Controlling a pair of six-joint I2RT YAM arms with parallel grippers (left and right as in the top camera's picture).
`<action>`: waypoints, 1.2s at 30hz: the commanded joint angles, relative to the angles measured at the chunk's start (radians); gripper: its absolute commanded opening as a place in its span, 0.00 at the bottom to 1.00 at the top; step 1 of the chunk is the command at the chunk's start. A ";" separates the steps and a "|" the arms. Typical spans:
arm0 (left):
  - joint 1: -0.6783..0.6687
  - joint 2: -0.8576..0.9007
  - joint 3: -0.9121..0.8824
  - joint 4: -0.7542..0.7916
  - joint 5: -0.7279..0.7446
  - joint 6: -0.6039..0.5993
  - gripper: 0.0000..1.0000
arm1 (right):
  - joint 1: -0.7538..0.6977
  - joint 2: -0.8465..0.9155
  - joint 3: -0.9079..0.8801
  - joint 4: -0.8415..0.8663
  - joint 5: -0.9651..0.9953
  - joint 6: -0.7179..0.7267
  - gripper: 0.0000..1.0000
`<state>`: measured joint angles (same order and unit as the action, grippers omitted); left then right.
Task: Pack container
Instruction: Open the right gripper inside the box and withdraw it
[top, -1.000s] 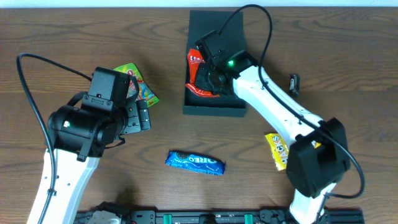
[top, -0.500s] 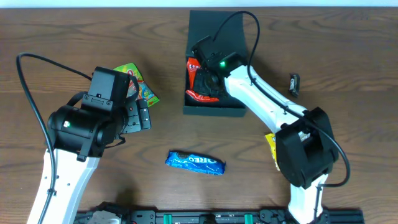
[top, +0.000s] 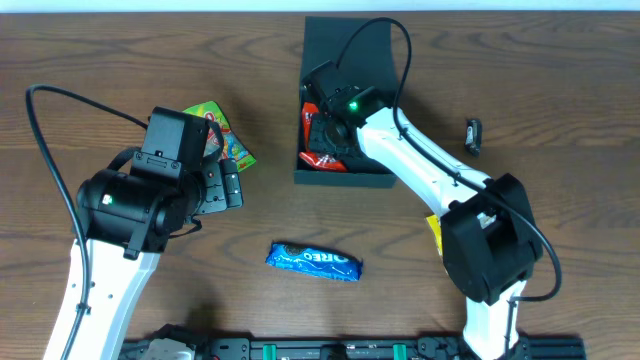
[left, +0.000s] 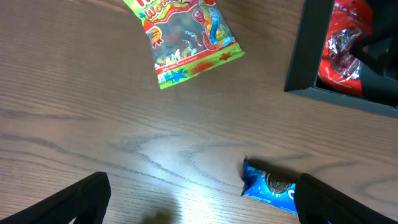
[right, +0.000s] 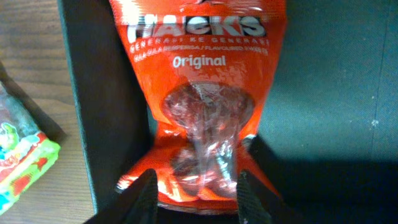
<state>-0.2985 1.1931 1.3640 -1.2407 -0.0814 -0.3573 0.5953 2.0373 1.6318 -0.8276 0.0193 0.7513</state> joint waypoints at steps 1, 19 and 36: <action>-0.003 0.000 -0.003 0.000 0.003 0.021 0.95 | 0.014 -0.010 0.005 0.002 0.018 -0.017 0.52; -0.003 0.000 -0.003 0.007 -0.004 0.021 0.95 | -0.047 -0.463 0.045 -0.404 0.226 -0.174 0.99; -0.003 0.000 -0.003 -0.015 -0.011 0.022 0.95 | -0.076 -0.814 -0.357 -0.645 0.410 0.495 0.99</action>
<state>-0.2985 1.1931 1.3640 -1.2518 -0.0830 -0.3424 0.5320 1.2789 1.3785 -1.5055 0.3866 1.0973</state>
